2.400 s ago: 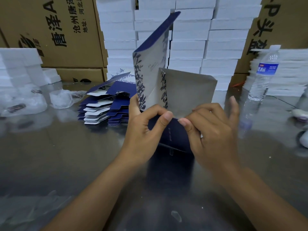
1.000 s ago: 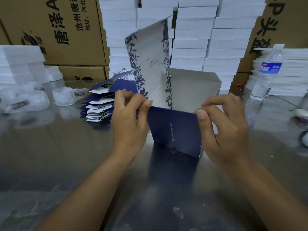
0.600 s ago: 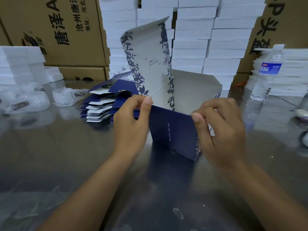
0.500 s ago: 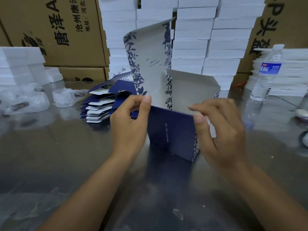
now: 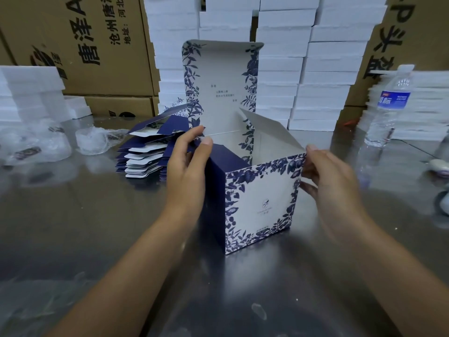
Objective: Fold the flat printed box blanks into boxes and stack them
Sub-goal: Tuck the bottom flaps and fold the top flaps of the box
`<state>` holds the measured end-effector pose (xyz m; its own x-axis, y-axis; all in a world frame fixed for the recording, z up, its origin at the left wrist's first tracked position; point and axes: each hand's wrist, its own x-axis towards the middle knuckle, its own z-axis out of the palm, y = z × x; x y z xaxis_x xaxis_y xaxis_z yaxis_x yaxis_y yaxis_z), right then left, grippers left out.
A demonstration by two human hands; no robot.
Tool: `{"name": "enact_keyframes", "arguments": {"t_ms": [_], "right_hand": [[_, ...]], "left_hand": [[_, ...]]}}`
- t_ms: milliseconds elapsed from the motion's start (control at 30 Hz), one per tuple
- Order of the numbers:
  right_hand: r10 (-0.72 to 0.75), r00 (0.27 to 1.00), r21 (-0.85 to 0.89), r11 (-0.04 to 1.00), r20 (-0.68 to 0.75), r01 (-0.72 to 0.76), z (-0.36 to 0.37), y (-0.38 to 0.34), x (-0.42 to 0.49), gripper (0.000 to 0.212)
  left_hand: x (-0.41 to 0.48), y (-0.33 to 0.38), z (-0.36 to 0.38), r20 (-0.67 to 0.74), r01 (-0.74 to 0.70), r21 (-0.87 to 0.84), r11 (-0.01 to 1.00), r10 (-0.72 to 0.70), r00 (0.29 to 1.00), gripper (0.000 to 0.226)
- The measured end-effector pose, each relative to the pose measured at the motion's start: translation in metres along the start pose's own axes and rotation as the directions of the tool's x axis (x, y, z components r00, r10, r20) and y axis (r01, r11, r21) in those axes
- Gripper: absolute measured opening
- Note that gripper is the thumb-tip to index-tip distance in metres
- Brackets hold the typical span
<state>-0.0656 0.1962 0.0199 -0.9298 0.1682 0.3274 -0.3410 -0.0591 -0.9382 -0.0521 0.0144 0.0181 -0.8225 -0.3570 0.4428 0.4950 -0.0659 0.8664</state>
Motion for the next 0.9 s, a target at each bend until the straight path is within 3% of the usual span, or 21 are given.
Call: {"name": "enact_keyframes", "arguments": {"t_ms": [133,233,367,433,733,900], "right_hand": [[0.038,0.995,0.061,0.997,0.087,-0.043,-0.002,-0.001,0.003,0.032],[-0.004,0.986,0.033,0.999,0.168,-0.001,-0.002,-0.002,0.000,0.027],[-0.053,0.965,-0.083,0.994,0.256,0.076,-0.001,-0.011,-0.005,0.052],[-0.056,0.956,-0.120,0.988,0.289,0.094,-0.001,-0.018,-0.007,0.050],[-0.068,0.936,-0.380,0.902,0.344,0.205,-0.010,-0.033,-0.012,0.030],[-0.061,0.939,-0.326,0.929,0.338,0.178,-0.011,-0.033,-0.013,0.042]], "left_hand": [[-0.003,0.005,0.002,0.074,0.061,-0.084,0.995,-0.055,0.996,0.042],[-0.002,0.004,0.001,0.101,0.049,-0.102,0.994,-0.039,0.994,0.034],[-0.004,0.006,0.002,0.119,0.075,-0.174,0.982,-0.054,0.991,0.032],[-0.004,0.007,0.003,0.137,0.095,-0.180,0.979,-0.070,0.988,0.033],[-0.005,0.005,0.004,0.211,0.200,-0.238,0.951,-0.150,0.966,0.031],[-0.005,0.002,0.003,0.246,0.209,-0.249,0.946,-0.147,0.958,0.031]]}}
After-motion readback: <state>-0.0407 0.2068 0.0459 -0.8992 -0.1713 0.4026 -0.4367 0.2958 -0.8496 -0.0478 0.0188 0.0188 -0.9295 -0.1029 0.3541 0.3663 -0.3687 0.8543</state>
